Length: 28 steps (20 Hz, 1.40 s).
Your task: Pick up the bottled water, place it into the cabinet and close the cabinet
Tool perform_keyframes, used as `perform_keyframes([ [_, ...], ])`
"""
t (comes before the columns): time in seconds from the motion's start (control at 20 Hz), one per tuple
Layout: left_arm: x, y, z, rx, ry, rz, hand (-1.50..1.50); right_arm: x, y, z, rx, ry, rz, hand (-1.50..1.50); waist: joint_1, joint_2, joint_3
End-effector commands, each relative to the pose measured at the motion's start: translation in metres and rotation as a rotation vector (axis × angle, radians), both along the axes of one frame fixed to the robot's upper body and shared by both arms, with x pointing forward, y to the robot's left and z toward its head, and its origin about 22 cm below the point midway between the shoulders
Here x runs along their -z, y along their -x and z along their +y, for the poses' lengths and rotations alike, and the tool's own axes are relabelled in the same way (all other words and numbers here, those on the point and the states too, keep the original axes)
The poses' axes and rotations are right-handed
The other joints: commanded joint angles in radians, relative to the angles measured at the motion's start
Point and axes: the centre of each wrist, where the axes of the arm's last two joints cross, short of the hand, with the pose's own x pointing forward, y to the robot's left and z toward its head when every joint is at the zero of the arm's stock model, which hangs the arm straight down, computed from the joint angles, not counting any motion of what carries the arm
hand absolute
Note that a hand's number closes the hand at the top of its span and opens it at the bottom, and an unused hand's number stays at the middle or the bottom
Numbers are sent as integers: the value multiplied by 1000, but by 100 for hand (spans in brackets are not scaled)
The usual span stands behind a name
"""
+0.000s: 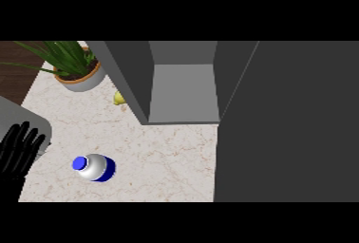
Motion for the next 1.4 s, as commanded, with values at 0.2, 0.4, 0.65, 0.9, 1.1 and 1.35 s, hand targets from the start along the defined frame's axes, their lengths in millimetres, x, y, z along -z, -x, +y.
perform_keyframes([
  [0.2, 68, -13, 11, 13, 86, 133, -150, -17, 30, 2, 3, 13, -44, -150, -14, -3, 0],
  [0.4, 101, -27, 8, 1, 102, 145, -150, -23, 33, 7, 13, -6, -38, -150, -11, 0, -1],
  [0.65, 130, -38, 33, -5, 91, 171, -150, -36, 41, 0, 23, 20, -43, -150, -16, 1, -2],
  [0.9, 171, -39, 21, 73, 140, 176, -150, -17, 39, 2, -3, 3, -55, -150, -13, 2, -2],
  [1.1, 194, -47, -1, 91, 147, 155, -150, -17, 42, 4, 3, 3, -43, -150, -17, 3, -2],
  [1.35, 204, -55, 8, 119, 181, 151, -150, -21, 48, 10, 5, 13, -39, -150, -22, 4, -4],
])
